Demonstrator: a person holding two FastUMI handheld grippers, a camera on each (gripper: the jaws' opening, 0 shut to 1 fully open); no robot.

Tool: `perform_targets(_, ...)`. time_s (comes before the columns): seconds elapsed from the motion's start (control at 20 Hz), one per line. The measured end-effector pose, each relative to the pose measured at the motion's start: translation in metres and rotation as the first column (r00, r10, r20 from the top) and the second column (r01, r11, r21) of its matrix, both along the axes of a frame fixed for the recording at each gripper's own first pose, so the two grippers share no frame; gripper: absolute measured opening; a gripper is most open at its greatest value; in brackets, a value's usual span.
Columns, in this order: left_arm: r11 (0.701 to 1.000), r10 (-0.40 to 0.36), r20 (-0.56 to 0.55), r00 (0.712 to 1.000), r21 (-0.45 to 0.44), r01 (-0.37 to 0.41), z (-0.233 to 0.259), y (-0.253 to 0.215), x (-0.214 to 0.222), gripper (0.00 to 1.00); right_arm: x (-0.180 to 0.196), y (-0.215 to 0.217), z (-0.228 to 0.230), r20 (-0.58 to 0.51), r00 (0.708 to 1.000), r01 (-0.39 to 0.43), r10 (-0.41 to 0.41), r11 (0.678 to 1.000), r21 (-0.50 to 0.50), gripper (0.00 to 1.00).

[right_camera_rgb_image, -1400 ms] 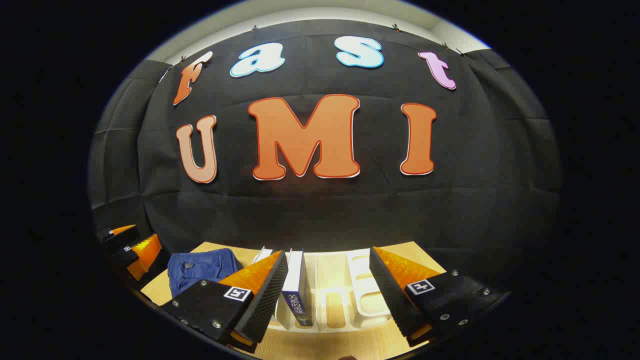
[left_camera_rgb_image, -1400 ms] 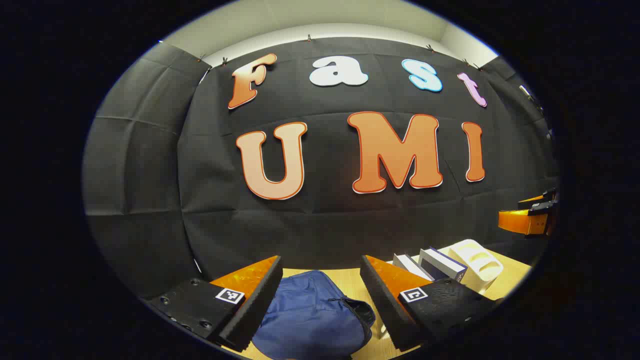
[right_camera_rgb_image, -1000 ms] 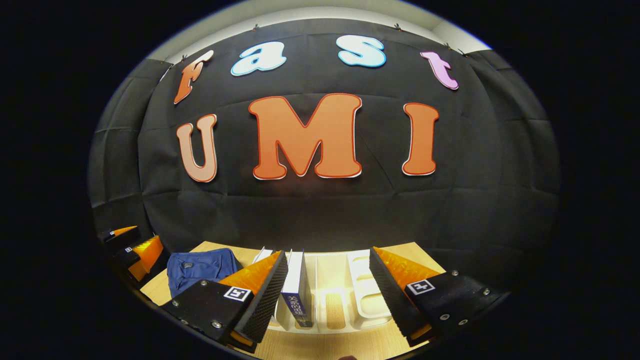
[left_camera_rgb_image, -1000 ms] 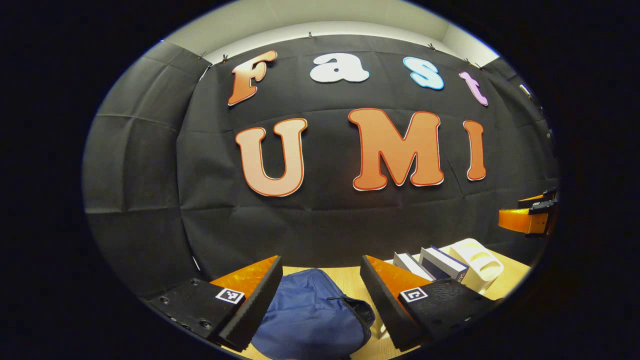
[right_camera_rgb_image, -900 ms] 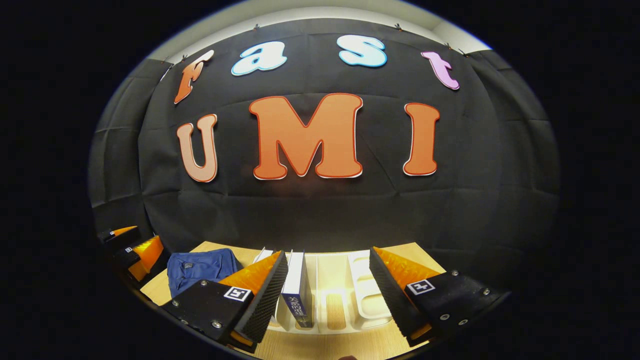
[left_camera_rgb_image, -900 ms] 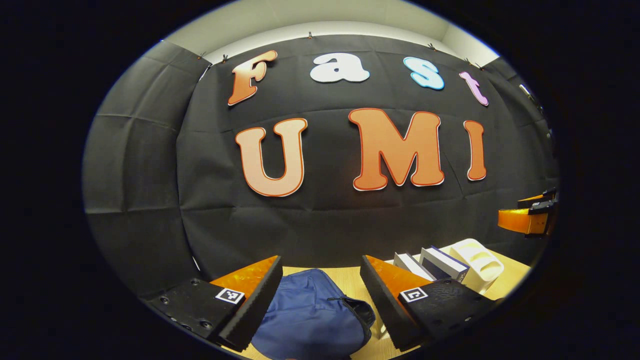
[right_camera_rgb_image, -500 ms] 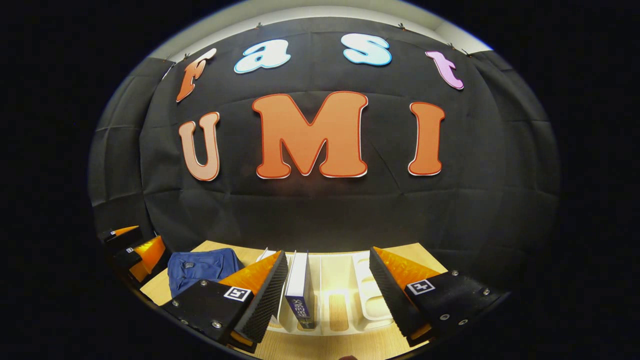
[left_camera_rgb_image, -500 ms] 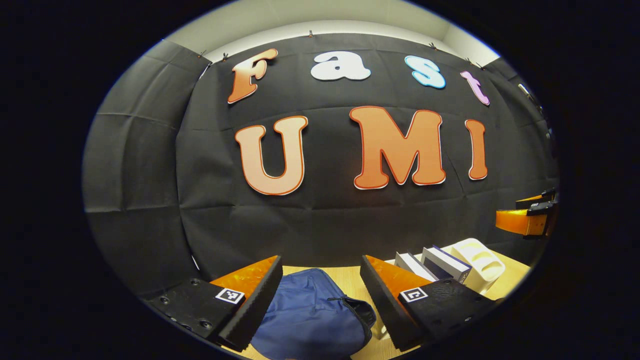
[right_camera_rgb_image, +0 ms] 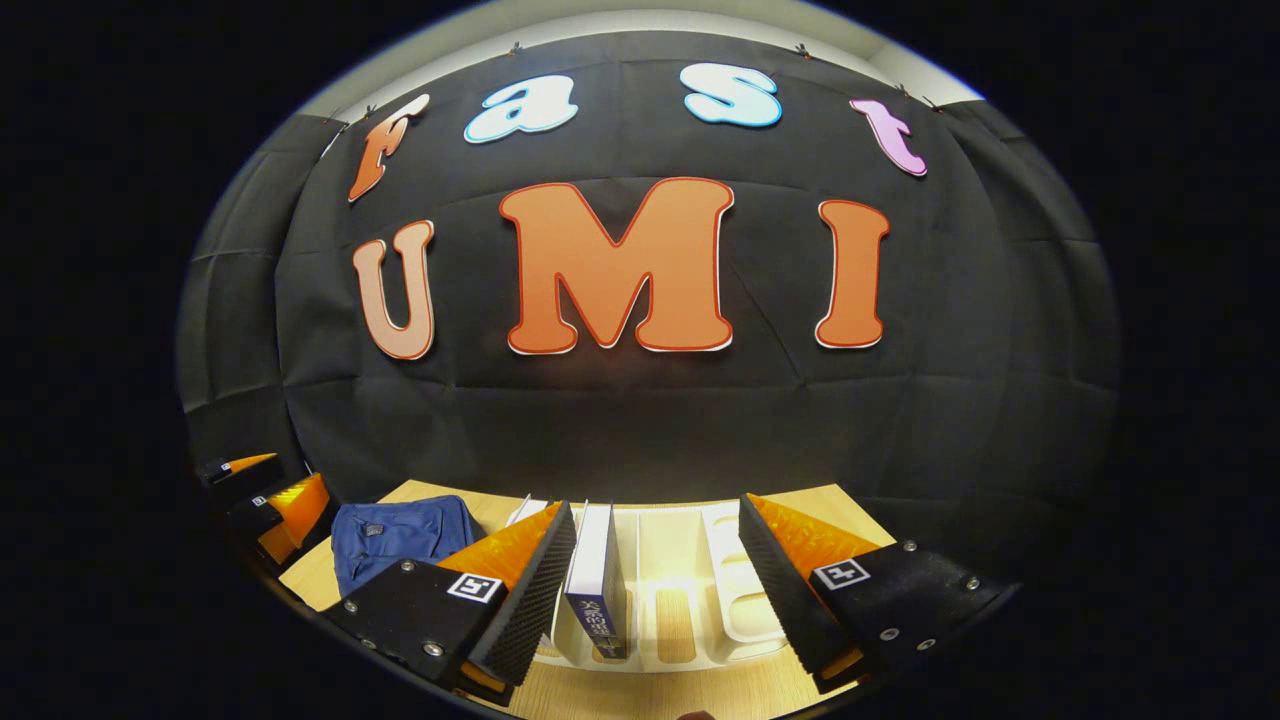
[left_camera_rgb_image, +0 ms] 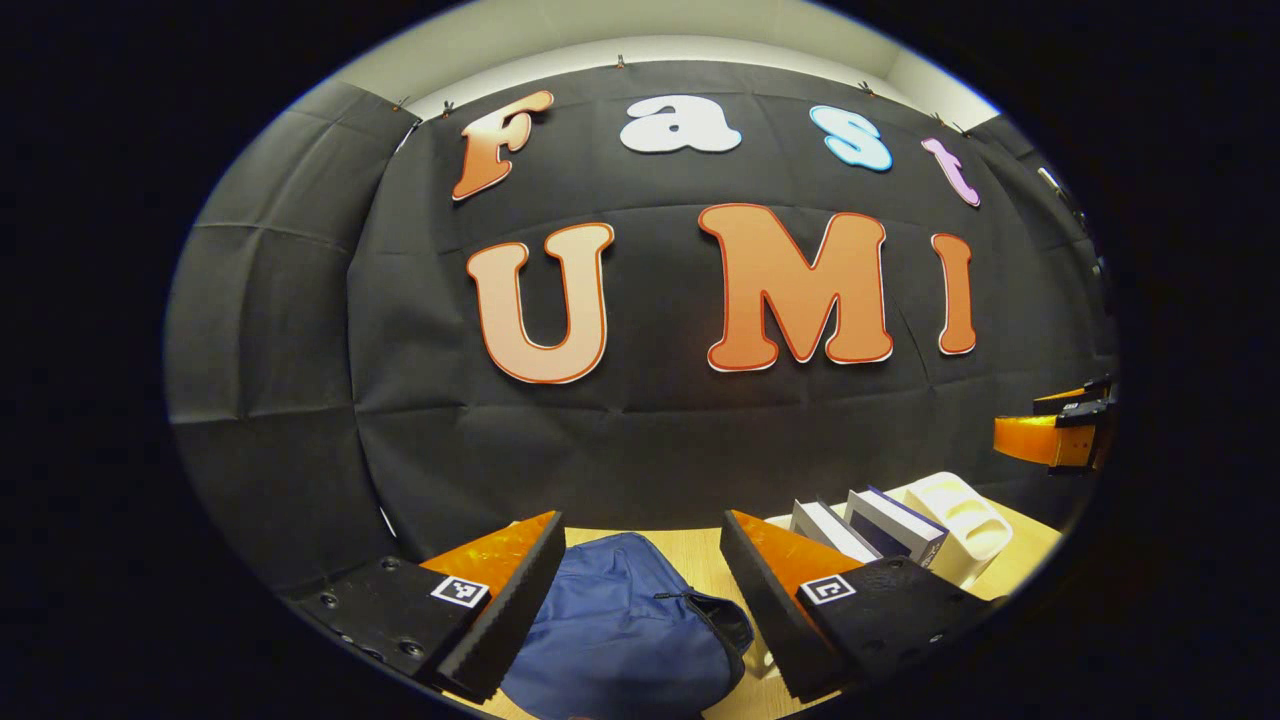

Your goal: Open the schoolbag, grab two books from the bookshelf and put them into the schoolbag.

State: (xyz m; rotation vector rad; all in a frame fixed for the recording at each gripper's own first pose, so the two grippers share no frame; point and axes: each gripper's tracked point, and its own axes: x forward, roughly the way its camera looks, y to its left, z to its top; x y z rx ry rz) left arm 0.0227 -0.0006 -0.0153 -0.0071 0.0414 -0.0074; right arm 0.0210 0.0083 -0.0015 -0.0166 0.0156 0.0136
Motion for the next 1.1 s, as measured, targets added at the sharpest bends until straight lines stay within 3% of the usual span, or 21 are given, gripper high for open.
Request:
perform_targets(0.6,1.0,0.01,0.022,1.0,0.013,-0.01,0.005,0.005,-0.003,1.0,-0.002,-0.001,0.0,0.006,1.0,0.004,-0.004,1.0,-0.001,0.97)
perform_targets(0.9,1.0,0.011,0.006,1.0,0.009,-0.011,0.0,0.005,-0.005,0.97,-0.005,-0.004,0.0,0.006,1.0,0.01,-0.01,1.0,0.006,0.97)
perform_targets(1.1,0.999,0.001,-0.017,1.0,0.048,0.0,-0.01,0.004,-0.008,0.96,-0.007,-0.008,-0.008,-0.004,1.0,0.017,-0.017,1.0,0.003,0.97)
